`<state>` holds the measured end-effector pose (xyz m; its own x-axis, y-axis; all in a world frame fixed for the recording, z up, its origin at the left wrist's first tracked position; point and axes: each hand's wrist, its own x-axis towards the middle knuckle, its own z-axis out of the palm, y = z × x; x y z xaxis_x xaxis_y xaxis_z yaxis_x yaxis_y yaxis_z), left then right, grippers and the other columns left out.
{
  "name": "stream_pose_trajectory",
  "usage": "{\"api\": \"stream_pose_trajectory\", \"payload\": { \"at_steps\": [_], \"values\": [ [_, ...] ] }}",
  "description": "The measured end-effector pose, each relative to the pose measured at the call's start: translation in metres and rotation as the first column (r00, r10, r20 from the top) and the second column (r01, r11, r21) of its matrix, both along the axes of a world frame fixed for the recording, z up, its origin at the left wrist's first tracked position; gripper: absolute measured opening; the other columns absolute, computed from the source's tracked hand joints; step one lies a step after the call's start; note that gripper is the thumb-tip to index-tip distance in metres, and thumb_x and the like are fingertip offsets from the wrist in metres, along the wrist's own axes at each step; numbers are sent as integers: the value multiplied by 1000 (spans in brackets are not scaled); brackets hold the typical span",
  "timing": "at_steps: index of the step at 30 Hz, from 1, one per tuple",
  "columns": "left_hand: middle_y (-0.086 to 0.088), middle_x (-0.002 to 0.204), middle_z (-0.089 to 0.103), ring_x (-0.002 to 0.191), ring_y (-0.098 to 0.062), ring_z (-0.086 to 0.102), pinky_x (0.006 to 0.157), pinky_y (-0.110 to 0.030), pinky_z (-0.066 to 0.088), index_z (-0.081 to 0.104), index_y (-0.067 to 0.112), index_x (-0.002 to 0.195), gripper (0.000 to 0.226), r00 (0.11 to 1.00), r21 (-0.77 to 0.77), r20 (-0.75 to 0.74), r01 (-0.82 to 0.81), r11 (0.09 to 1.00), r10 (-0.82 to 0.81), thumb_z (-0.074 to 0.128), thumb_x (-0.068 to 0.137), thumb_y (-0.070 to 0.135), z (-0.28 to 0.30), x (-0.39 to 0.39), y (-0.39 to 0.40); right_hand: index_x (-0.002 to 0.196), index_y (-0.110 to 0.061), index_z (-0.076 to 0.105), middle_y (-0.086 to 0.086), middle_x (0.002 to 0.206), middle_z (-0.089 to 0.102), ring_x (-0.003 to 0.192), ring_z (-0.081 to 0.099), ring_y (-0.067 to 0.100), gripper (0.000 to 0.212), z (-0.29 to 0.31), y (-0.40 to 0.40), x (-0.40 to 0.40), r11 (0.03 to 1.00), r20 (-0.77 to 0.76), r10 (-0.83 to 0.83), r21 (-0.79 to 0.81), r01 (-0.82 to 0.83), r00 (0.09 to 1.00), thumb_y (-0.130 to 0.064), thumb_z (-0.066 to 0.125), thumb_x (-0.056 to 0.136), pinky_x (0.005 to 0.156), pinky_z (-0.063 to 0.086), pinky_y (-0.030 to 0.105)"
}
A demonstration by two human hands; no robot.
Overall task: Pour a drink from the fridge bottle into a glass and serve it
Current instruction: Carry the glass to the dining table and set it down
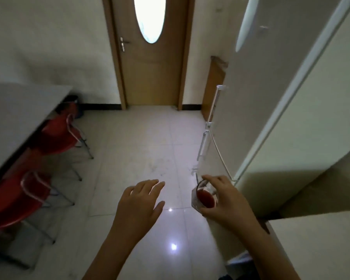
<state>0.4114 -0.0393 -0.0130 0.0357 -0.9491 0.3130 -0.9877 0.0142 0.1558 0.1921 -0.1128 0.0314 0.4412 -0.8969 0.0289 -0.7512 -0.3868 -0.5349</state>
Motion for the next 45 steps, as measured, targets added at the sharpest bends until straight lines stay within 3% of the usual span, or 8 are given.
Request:
{"api": "stream_pose_trajectory", "payload": {
  "at_steps": [4, 7, 12, 24, 30, 34, 40, 45],
  "values": [
    [-1, 111, 70, 98, -20, 68, 76, -37, 54, 67, 17, 116, 54, 980, -12, -17, -196, 980, 196, 83, 67, 33, 1, 50, 10, 127, -40, 44, -16, 121, 49, 93, 59, 10, 69, 8, -29, 68, 982, 19, 183, -40, -183, 983, -50, 74, 66, 80, 53, 28],
    [-1, 111, 70, 98, -20, 67, 74, -37, 54, 66, 18, 117, 51, 954, -46, -9, -300, 953, 300, 79, 70, 34, -5, 80, 10, 127, -41, 44, -18, 121, 49, 93, 59, 10, 68, 8, -51, 111, 955, 24, 294, -53, -293, 955, -52, 74, 67, 79, 53, 24],
    [1, 111, 69, 97, -18, 67, 75, -37, 54, 65, 20, 117, 47, 901, -37, -3, -434, 900, 434, 45, 81, 43, -17, 121, 0, 131, -40, 39, -18, 127, 45, 95, 57, 9, 74, 1, -95, 177, 886, 8, 463, -11, -463, 886, -47, 77, 68, 78, 52, 19],
    [2, 111, 69, 100, -18, 66, 79, -37, 55, 68, 18, 113, 51, 627, 69, -18, -777, 626, 779, 39, 79, 43, -19, 220, -48, 129, -40, 37, -16, 125, 44, 96, 53, 10, 69, -9, -199, 347, 617, -94, 785, 29, -787, 612, -44, 72, 69, 79, 52, 24],
    [1, 108, 70, 96, -20, 67, 76, -37, 56, 67, 17, 112, 46, 450, 99, -48, -886, 452, 892, 72, 69, 35, -17, 279, -49, 131, -40, 37, -15, 125, 43, 99, 54, 11, 72, -19, -213, 443, 473, -130, 876, 45, -880, 464, -50, 70, 68, 80, 52, 24],
    [1, 104, 71, 91, -19, 68, 71, -35, 56, 69, 17, 108, 46, 401, 85, -44, -911, 404, 915, 46, 73, 37, -27, 334, -43, 129, -39, 39, -17, 123, 42, 99, 55, 9, 69, -28, -211, 517, 418, -117, 904, 51, -907, 410, -50, 69, 67, 79, 52, 27],
    [4, 107, 69, 98, -16, 66, 77, -35, 55, 68, 19, 110, 46, 328, 66, -67, -941, 332, 942, 46, 73, 37, -39, 428, -30, 119, -38, 46, -16, 118, 49, 95, 57, 9, 58, -40, -193, 630, 343, -111, 935, 43, -938, 337, -57, 65, 68, 73, 53, 27],
    [4, 104, 71, 93, -16, 68, 74, -33, 54, 71, 19, 107, 50, 283, 105, -47, -952, 286, 958, 42, 73, 41, -57, 501, -8, 132, -39, 40, -15, 126, 46, 105, 53, 7, 72, -42, -174, 714, 290, -92, 954, 68, -954, 284, -40, 72, 67, 79, 49, 24]
  ]
}}
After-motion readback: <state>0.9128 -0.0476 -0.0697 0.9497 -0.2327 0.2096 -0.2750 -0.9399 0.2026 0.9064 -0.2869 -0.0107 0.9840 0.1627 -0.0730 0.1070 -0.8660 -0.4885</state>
